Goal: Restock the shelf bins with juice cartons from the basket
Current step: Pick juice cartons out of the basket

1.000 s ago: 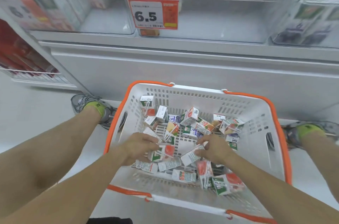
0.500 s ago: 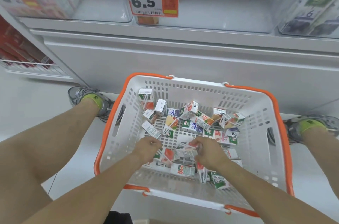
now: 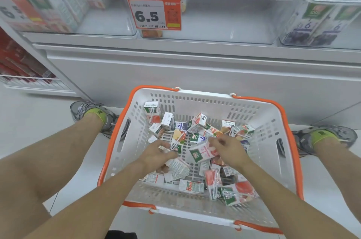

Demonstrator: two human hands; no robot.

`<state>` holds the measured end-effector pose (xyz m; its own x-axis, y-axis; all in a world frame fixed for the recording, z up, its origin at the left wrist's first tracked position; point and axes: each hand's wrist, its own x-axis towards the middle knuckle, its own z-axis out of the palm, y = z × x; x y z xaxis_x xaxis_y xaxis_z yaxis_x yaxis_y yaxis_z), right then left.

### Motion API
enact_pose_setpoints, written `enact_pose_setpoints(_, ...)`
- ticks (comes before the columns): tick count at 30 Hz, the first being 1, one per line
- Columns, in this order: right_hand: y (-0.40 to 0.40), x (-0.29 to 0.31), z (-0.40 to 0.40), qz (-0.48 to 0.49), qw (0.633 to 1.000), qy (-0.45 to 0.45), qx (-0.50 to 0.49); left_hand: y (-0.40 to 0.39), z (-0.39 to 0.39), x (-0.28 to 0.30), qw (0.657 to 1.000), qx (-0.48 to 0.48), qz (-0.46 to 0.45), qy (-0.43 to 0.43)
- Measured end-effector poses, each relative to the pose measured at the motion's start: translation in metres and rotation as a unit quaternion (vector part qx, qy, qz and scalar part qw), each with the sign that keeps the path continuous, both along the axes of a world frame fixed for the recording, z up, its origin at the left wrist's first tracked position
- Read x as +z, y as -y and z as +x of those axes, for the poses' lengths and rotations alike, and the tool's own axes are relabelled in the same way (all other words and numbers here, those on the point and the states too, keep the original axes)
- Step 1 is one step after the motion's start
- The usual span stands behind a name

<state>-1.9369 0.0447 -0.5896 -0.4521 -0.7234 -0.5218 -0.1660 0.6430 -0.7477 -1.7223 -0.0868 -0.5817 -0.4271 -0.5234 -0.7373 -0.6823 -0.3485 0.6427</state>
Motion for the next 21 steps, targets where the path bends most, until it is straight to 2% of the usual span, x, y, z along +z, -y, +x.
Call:
enact_pose_setpoints(2, 0.003, 0.016, -0.012, -0.027, 0.999, -0.005, -0.017, 0.001, -0.004, 0.009, 0.999, 0.009, 0.017, -0.028)
enact_pose_setpoints(5, 0.004, 0.040, -0.030, -0.068, 0.997, -0.002, -0.037, 0.001, -0.015, 0.023, 0.991, 0.021, 0.094, -0.088)
enact_pose_setpoints(11, -0.004, 0.064, -0.048, -0.072, 0.996, -0.045, 0.000, 0.001, -0.032, 0.042, 0.955, 0.080, 0.226, -0.176)
enact_pose_setpoints(14, -0.005, 0.071, -0.049, -0.075, 0.996, -0.053, 0.009, -0.001, -0.043, 0.041, 0.964, 0.089, 0.195, -0.160)
enact_pose_setpoints(19, -0.008, 0.086, -0.057, -0.083, 0.995, 0.053, 0.022, -0.002, -0.062, 0.049, 0.973, 0.074, 0.161, -0.147)
enact_pose_setpoints(21, -0.009, 0.096, -0.063, -0.068, 0.995, 0.049, 0.051, 0.003, -0.070, 0.059, 0.976, 0.065, 0.152, -0.141)
